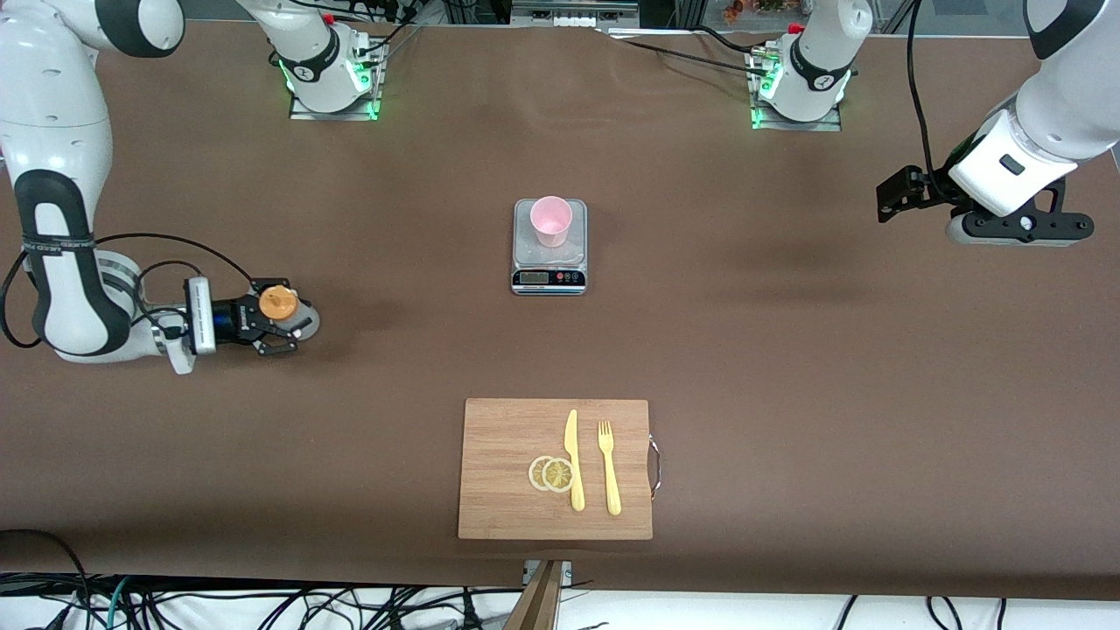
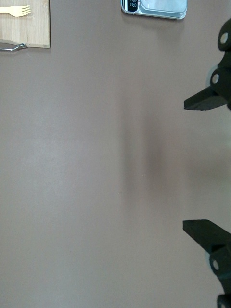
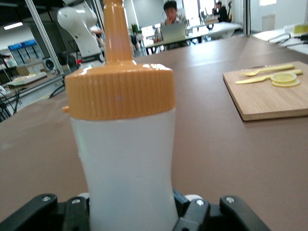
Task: Add sauce to pink cup with both arms
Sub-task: 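Carry the sauce bottle with the right gripper over the pink cup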
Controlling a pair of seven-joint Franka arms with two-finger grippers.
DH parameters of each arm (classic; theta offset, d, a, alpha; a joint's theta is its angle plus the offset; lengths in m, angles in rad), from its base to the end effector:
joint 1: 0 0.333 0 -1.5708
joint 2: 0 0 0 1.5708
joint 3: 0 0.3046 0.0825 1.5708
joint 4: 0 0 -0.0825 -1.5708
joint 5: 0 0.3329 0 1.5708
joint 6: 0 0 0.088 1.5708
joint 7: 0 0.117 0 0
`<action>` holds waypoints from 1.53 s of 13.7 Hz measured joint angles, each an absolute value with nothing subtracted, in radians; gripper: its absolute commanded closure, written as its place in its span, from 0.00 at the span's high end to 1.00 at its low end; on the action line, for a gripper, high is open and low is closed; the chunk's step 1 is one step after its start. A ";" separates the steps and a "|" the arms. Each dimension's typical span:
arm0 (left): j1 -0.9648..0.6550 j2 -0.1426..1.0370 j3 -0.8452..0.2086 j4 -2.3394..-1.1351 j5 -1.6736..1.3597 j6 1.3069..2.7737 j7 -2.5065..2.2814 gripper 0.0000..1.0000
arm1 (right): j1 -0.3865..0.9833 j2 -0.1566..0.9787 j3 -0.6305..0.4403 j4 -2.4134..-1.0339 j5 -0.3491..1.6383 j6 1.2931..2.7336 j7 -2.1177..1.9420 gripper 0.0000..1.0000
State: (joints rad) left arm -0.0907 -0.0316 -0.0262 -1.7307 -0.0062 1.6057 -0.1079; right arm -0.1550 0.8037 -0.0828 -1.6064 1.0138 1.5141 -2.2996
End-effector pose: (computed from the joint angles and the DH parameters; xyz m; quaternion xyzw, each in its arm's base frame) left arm 0.4868 -0.0581 0.5546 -0.9989 0.0042 0.0467 0.0026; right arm 0.5741 -0.0270 0.1840 -0.5725 -0.5939 -0.2891 0.4857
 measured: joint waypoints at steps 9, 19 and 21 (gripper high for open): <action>-0.091 -0.032 -0.026 -1.731 -0.006 1.606 -0.108 1.00 | 0.106 0.736 -0.084 -1.576 0.942 1.826 -2.206 0.00; -0.091 -0.032 -0.026 -1.731 -0.006 1.605 -0.108 1.00 | 0.349 0.590 -0.085 -1.569 0.554 1.904 -1.713 0.00; -0.091 -0.032 -0.026 -1.730 -0.006 1.605 -0.108 1.00 | 0.396 0.582 -0.085 -1.569 0.488 1.909 -1.660 0.00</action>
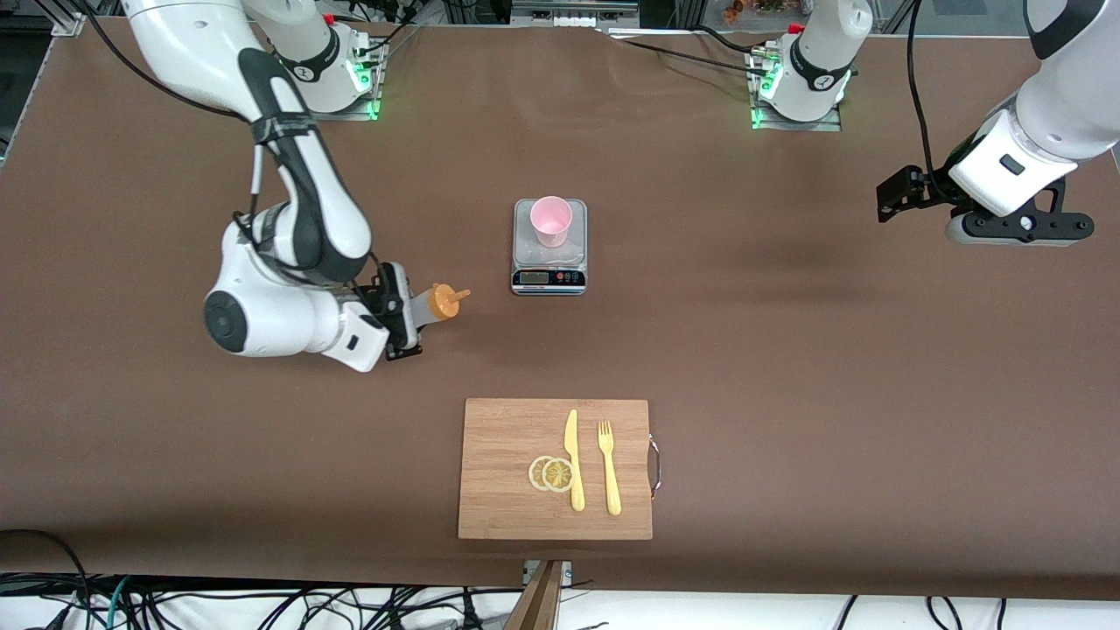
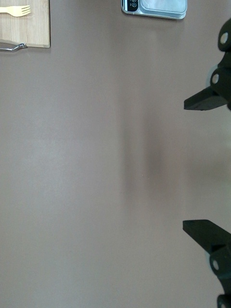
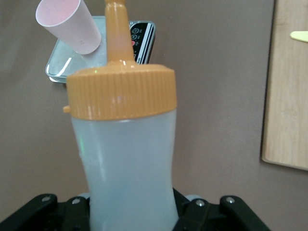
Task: Add sauce to pink cup with both arms
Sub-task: 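Carry the sauce bottle with the right gripper over the pink cup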
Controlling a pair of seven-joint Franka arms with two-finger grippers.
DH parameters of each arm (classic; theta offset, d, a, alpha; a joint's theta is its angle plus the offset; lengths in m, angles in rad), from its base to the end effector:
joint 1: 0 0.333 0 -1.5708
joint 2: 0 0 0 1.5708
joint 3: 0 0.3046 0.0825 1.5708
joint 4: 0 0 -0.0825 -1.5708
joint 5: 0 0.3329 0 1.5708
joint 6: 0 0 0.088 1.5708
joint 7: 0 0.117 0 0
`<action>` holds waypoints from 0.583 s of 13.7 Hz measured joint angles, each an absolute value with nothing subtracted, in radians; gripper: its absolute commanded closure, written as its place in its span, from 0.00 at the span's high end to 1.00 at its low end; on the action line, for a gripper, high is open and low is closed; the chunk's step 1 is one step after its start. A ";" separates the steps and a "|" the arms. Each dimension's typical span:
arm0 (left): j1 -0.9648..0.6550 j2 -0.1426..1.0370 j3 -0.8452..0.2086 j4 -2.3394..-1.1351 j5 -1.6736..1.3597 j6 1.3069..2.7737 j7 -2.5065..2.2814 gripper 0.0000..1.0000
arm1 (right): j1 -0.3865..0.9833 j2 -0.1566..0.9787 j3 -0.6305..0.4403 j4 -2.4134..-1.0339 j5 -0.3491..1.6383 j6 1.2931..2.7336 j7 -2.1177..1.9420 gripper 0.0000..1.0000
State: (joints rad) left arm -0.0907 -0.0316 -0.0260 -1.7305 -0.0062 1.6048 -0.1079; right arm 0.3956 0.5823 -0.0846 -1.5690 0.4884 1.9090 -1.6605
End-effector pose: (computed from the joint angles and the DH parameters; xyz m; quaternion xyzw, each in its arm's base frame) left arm 0.4867 -0.0579 0.5546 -0.9989 0.0041 0.0470 0.0026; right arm 0.5784 0.2335 0.3010 -0.6209 -0.7508 -0.0309 0.2232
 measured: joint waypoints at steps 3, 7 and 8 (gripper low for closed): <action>-0.091 -0.032 -0.026 -1.730 -0.006 1.605 -0.108 1.00 | 0.471 0.581 -0.085 -1.569 0.381 1.921 -1.564 0.00; -0.091 -0.032 -0.026 -1.730 -0.006 1.605 -0.108 1.00 | 0.538 0.581 -0.085 -1.569 0.319 1.933 -1.505 0.00; -0.091 -0.032 -0.026 -1.730 -0.006 1.605 -0.108 1.00 | 0.548 0.581 -0.085 -1.569 0.301 1.934 -1.488 0.00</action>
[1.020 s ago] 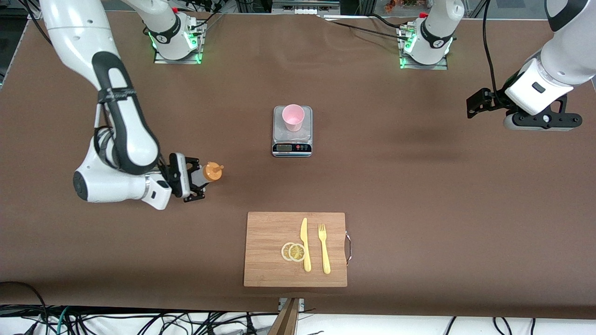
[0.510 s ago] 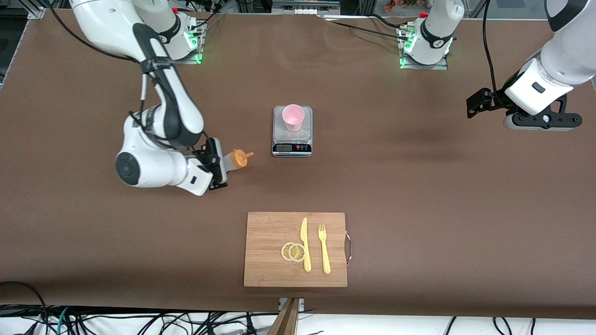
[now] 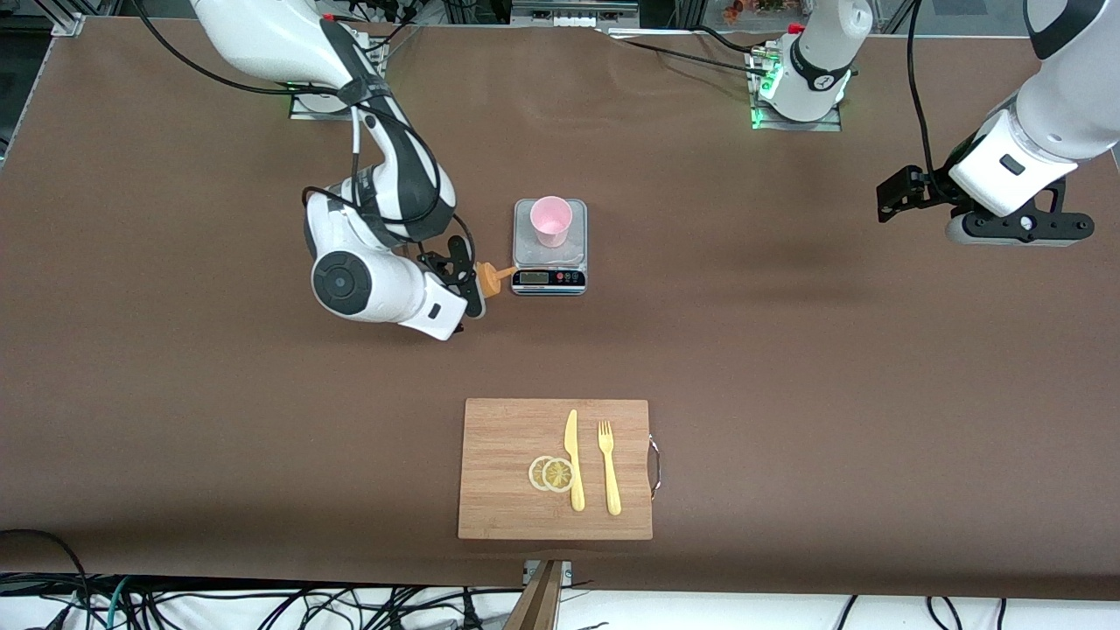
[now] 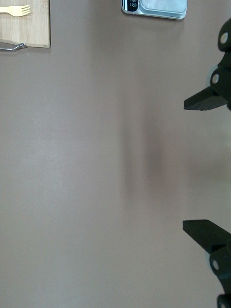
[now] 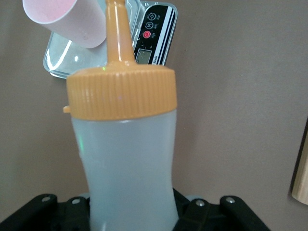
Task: Add sauce to pink cup with both arms
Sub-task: 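Carry the sauce bottle with the right gripper over the pink cup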
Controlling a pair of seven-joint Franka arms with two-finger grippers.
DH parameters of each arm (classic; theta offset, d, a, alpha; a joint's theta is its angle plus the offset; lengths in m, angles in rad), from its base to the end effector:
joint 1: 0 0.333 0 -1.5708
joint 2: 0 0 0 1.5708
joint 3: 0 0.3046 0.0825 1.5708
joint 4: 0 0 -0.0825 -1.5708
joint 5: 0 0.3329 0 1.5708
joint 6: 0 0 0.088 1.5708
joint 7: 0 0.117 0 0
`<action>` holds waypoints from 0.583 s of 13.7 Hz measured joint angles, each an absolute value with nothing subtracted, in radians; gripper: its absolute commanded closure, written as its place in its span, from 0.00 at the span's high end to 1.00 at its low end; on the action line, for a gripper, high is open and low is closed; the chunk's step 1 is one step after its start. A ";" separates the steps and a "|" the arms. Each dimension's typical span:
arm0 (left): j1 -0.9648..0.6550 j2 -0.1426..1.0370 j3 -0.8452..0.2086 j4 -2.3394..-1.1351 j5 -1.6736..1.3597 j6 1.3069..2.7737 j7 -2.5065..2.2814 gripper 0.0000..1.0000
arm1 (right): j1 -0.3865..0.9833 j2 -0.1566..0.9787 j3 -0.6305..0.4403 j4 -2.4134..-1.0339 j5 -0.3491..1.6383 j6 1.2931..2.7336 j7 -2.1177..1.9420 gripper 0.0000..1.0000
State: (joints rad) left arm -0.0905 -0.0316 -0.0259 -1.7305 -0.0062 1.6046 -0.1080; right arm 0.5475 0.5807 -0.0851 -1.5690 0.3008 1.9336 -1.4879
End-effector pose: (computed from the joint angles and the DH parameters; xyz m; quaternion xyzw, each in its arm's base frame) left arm 0.4867 -0.0578 0.5546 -0.9989 0.0039 0.0471 0.0026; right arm 0.5435 0.3047 0.2991 -0.6059 -0.7809 0.0375 0.1473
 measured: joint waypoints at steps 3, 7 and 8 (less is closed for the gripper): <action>-0.090 -0.032 -0.026 -1.730 -0.006 1.605 -0.108 1.00 | 0.578 0.581 -0.085 -1.569 0.245 1.934 -1.437 0.00; -0.090 -0.032 -0.026 -1.730 -0.006 1.591 -0.108 1.00 | 0.609 0.569 -0.085 -1.569 0.212 1.933 -1.400 0.00; -0.090 -0.032 -0.026 -1.730 -0.006 1.586 -0.108 1.00 | 0.616 0.563 -0.085 -1.570 0.212 1.932 -1.399 0.00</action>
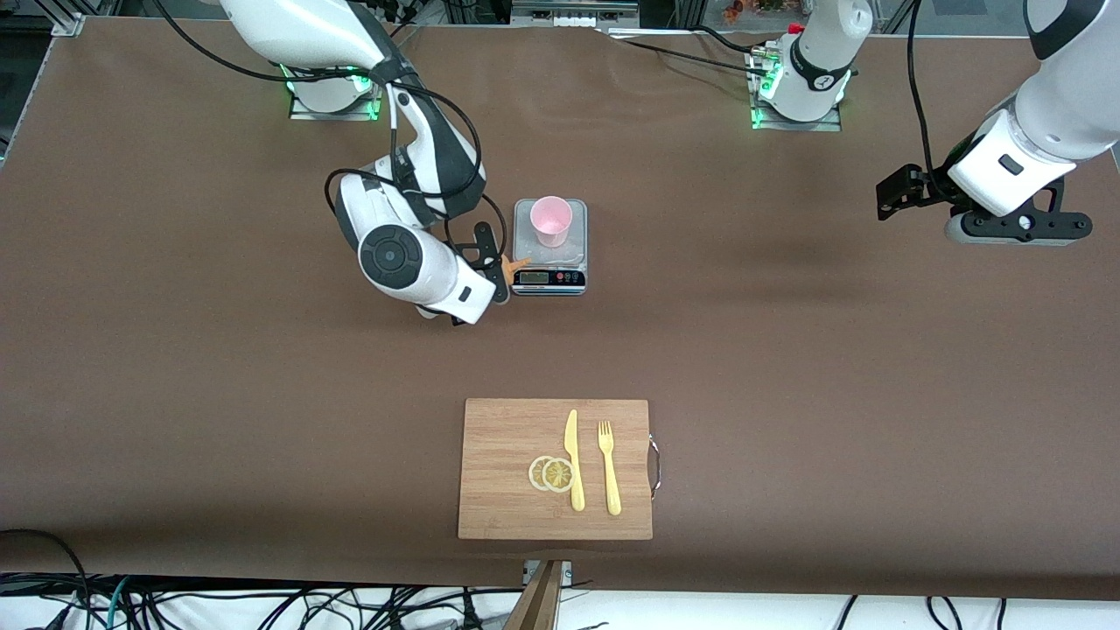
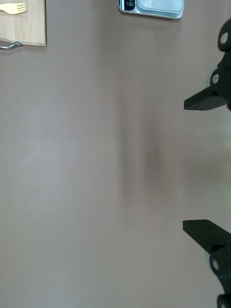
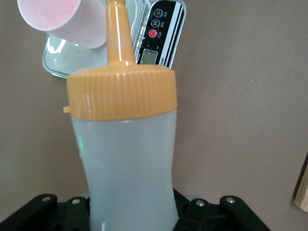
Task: Add sauce to pink cup with both arms
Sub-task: 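Carry the sauce bottle with the right gripper over the pink cup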
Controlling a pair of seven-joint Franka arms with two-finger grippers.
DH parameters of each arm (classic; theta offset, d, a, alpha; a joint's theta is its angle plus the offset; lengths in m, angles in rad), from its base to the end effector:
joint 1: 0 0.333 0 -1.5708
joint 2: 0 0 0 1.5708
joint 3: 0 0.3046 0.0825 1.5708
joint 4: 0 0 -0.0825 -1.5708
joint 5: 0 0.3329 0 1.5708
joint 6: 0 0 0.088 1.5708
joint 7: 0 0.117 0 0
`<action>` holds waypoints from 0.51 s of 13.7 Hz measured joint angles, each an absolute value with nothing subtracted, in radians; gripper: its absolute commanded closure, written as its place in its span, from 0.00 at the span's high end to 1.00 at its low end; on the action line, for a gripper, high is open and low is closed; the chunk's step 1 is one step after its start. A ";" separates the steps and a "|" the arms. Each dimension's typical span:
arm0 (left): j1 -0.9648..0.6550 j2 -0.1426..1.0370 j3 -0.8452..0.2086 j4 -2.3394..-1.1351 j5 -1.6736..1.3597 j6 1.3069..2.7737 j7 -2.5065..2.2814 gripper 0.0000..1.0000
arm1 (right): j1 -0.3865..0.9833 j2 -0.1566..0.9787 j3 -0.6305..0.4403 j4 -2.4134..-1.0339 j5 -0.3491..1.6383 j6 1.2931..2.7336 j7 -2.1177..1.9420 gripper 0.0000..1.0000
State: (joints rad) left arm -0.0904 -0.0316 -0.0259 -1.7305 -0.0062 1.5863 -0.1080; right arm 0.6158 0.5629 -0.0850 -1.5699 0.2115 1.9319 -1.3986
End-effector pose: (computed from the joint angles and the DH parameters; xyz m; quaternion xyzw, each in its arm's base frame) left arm 0.4844 -0.0575 0.5532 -0.9984 0.0039 0.0562 0.0036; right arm 0.5242 0.3349 0.3086 -0.6000 -0.7907 0.0591 0.1062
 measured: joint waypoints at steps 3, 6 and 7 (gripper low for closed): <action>-0.090 -0.032 -0.026 -1.730 -0.006 1.584 -0.108 1.00 | 0.642 0.547 -0.085 -1.576 0.189 1.930 -1.374 0.00; -0.090 -0.032 -0.026 -1.730 -0.006 1.584 -0.108 1.00 | 0.682 0.541 -0.084 -1.589 0.142 1.927 -1.322 0.00; -0.090 -0.032 -0.026 -1.730 -0.006 1.584 -0.108 1.00 | 0.696 0.540 -0.084 -1.594 0.128 1.927 -1.303 0.00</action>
